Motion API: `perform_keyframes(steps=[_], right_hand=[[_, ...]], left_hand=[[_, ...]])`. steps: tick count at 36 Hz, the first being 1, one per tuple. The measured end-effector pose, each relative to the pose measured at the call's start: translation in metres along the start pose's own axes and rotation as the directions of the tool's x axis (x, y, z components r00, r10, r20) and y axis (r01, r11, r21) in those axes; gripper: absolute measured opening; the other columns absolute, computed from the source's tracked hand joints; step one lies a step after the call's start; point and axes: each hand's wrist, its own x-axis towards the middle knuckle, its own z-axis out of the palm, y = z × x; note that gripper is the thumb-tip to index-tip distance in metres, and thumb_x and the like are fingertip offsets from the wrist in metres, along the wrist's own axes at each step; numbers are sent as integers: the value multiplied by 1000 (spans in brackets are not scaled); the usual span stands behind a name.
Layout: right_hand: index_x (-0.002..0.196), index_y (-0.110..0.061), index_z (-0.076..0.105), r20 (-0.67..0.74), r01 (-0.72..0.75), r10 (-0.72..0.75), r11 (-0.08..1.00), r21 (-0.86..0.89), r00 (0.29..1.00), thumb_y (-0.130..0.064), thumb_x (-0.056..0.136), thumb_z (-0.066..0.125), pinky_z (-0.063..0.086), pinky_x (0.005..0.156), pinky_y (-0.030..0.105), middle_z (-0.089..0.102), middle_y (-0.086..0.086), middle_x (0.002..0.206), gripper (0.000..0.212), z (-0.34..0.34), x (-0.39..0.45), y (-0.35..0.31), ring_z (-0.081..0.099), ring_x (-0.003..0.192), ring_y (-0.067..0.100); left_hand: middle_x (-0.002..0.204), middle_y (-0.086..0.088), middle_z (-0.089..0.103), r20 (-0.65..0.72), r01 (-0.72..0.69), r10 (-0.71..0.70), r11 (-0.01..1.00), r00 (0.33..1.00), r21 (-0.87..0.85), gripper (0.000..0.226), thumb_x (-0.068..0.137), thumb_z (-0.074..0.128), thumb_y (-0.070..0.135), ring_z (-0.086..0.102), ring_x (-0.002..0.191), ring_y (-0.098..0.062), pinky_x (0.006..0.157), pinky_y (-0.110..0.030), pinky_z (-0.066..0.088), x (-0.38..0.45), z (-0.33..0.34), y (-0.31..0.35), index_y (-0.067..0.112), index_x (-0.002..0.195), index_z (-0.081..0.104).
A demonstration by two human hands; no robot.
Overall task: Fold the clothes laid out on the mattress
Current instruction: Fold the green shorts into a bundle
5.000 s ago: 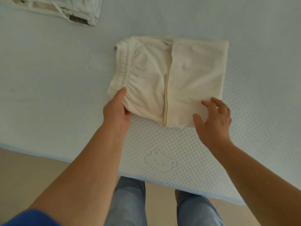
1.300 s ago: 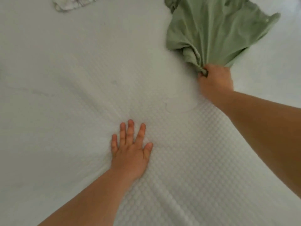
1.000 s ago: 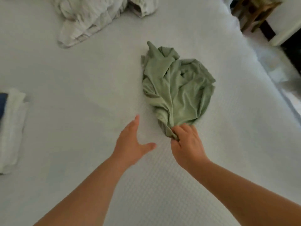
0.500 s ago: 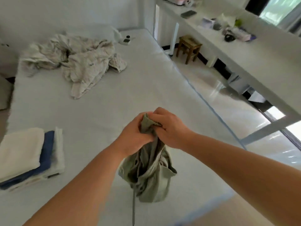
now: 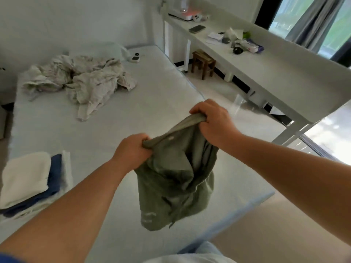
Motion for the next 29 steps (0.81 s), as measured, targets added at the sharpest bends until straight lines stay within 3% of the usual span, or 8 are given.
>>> perform_keyframes(steps=[3, 6, 10, 14, 17, 23, 26, 29], right_hand=[[102, -30, 59, -56, -53, 52, 999, -4, 997, 2, 84, 39, 32, 79, 23, 44, -10, 104, 42, -4, 3, 10, 38, 96, 10], [112, -25, 58, -31, 3, -8, 989, -147, 1000, 3, 83, 45, 41, 84, 31, 45, -6, 111, 42, -14, 7, 23, 41, 99, 13], [120, -18, 55, 193, 276, -204, 803, -527, 960, -6, 80, 63, 43, 84, 38, 51, 7, 117, 42, -26, 7, 53, 49, 102, 25], [115, -17, 59, 143, 212, -157, 706, -675, 977, -11, 82, 63, 44, 80, 40, 59, 8, 107, 34, -30, 9, 81, 55, 96, 27], [117, -23, 58, 85, 66, -13, 743, -666, 996, -9, 83, 58, 44, 76, 38, 59, 5, 107, 37, -24, 11, 91, 55, 97, 27], [90, -25, 62, 180, -203, 251, 947, -250, 951, 7, 79, 37, 43, 68, 34, 60, 7, 90, 42, -3, 26, 81, 54, 86, 28], [90, -23, 62, 182, -230, 270, 950, -212, 946, 5, 81, 39, 41, 65, 33, 58, 7, 91, 38, 0, 35, 78, 52, 84, 26], [104, -23, 60, 218, -95, 207, 895, -436, 954, -2, 85, 48, 46, 66, 33, 57, 3, 98, 31, -2, 33, 80, 55, 85, 23]], left_hand=[[77, 5, 51, -210, 71, -44, 990, 977, 125, 12, 83, 52, 16, 48, 71, -21, 60, -29, 36, 2, 4, -12, 26, 77, 49], [82, 2, 52, -244, 160, -133, 982, 961, 96, 18, 81, 47, 8, 47, 72, -21, 60, -29, 35, 4, 2, -19, 26, 83, 52], [72, 7, 53, -264, 126, -137, 990, 955, -58, 27, 83, 43, 5, 45, 64, -11, 54, -24, 32, 12, -14, -7, 28, 79, 58], [80, 5, 59, -330, 123, -181, 974, 926, -190, 31, 81, 41, 7, 52, 77, -17, 63, -26, 37, 18, -40, 7, 24, 86, 67], [81, -1, 61, -369, 163, -270, 941, 889, -296, 25, 79, 41, 6, 57, 83, -25, 68, -31, 45, 22, -57, 4, 16, 83, 64], [95, -4, 59, -380, 290, -612, 720, 694, -630, 16, 84, 42, 11, 57, 91, -24, 84, -39, 53, 14, -54, -32, 21, 87, 54], [110, -5, 59, -380, 402, -658, 722, 650, -563, 30, 87, 38, 8, 49, 90, -21, 79, -34, 47, 4, -38, -55, 19, 107, 58], [108, 2, 60, -456, 389, -487, 872, 745, -297, 42, 84, 36, 7, 51, 91, -20, 73, -29, 38, -3, -37, -64, 29, 106, 64]])
